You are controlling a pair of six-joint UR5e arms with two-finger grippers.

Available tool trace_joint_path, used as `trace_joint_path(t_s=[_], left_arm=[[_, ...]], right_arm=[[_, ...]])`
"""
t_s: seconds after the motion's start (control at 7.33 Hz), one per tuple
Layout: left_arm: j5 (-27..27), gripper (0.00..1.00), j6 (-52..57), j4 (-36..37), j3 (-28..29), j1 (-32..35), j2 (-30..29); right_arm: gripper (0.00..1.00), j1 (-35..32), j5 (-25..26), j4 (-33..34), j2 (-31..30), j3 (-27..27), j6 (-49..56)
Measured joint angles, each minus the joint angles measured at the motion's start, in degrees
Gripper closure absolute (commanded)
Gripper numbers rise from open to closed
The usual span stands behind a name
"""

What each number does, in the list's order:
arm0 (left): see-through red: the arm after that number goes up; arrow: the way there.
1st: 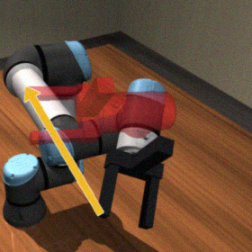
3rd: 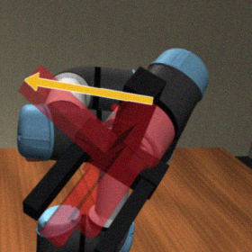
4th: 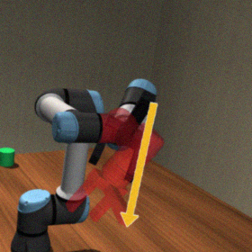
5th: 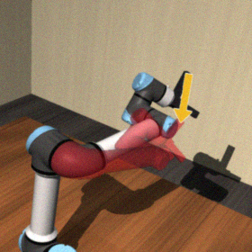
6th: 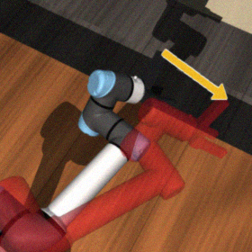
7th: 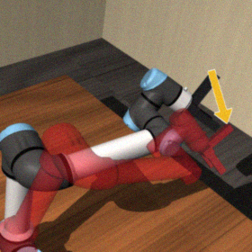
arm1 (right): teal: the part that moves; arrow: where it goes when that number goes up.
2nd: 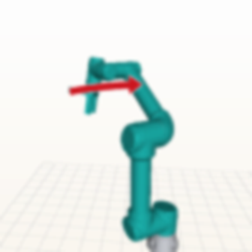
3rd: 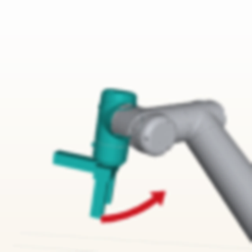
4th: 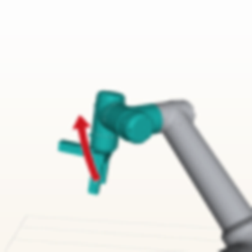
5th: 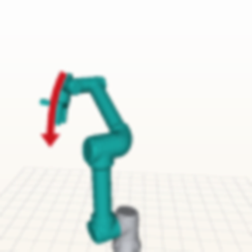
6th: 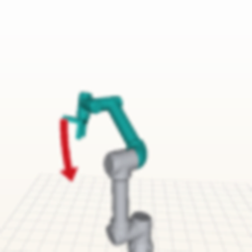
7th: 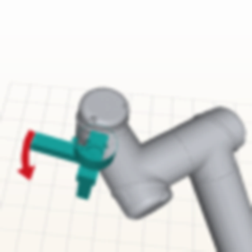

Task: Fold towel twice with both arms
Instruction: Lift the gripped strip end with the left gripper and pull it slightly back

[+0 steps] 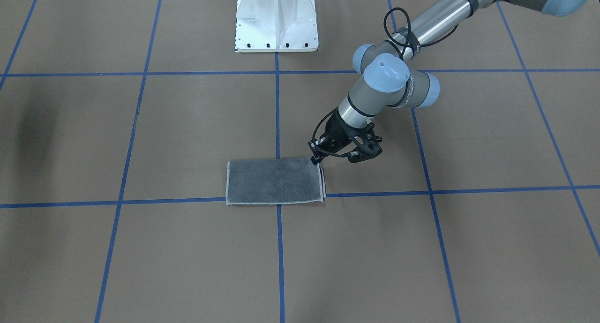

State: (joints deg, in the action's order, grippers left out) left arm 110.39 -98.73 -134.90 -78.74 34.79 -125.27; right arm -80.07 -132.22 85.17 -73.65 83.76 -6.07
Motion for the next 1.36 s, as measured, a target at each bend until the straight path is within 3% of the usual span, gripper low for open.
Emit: trace_joint_path(t_s=[0.41, 0.95, 1.36], left_arm=[[0.0, 1.0, 2.2, -0.1, -1.5, 0.8, 1.0], [0.1, 1.0, 8.1, -0.2, -8.3, 1.7, 10.1], [0.0, 1.0, 9.2, -0.1, -10.5, 1.9, 11.9]], right_arm=[[0.0, 0.0, 0.0, 0.0, -0.1, -0.1, 0.0], [0.0, 0.0, 0.0, 0.0, 0.0, 0.0, 0.0], [0.0, 0.0, 0.0, 0.0, 0.0, 0.0, 0.0]])
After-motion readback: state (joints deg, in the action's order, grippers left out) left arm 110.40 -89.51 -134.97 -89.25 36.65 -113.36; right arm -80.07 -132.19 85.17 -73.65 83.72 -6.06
